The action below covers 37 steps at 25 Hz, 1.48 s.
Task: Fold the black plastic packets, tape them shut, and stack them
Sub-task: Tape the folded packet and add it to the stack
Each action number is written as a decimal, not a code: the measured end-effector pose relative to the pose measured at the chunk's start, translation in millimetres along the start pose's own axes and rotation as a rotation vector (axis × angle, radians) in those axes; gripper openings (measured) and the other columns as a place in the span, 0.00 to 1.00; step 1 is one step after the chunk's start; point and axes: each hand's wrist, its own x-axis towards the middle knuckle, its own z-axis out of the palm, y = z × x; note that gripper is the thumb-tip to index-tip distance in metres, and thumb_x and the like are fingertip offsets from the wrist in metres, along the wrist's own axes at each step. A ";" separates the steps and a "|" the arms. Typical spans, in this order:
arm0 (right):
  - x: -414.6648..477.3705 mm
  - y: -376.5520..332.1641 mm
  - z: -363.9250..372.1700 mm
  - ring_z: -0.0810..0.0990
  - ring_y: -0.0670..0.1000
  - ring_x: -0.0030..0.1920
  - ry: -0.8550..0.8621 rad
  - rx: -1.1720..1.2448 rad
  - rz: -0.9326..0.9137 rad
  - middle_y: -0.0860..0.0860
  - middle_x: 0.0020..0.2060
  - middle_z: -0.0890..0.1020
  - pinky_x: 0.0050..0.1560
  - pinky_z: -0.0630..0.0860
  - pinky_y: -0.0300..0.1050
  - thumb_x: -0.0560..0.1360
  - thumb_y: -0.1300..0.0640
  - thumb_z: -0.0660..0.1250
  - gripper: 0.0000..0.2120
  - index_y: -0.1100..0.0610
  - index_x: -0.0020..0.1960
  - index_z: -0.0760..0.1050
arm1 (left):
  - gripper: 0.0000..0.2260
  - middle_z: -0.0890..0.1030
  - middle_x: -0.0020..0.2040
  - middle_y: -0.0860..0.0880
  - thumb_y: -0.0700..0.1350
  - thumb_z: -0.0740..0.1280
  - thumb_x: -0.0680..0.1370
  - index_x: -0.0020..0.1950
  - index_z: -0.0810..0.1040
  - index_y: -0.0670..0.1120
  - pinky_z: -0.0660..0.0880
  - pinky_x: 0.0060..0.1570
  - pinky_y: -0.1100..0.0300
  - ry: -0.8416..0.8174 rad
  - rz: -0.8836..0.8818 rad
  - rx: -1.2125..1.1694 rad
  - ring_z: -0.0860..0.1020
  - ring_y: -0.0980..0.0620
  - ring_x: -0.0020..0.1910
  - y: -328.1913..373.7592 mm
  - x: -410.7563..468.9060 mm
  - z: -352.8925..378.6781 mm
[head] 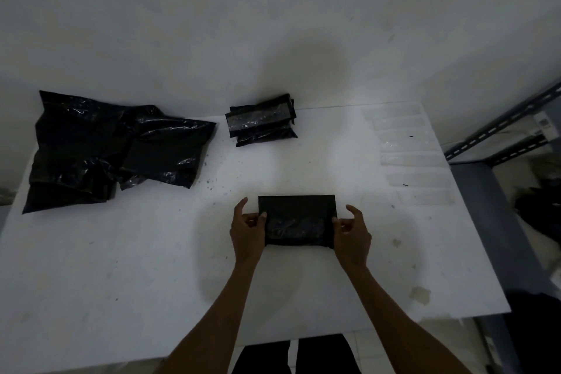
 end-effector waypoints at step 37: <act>24.9 5.2 26.9 0.75 0.58 0.68 -0.203 -0.691 -0.871 0.58 0.65 0.77 0.70 0.67 0.54 0.67 0.67 0.76 0.29 0.61 0.67 0.75 | 0.14 0.81 0.62 0.42 0.45 0.63 0.79 0.61 0.80 0.41 0.74 0.65 0.50 -0.270 1.004 0.750 0.78 0.45 0.63 -28.0 21.7 37.6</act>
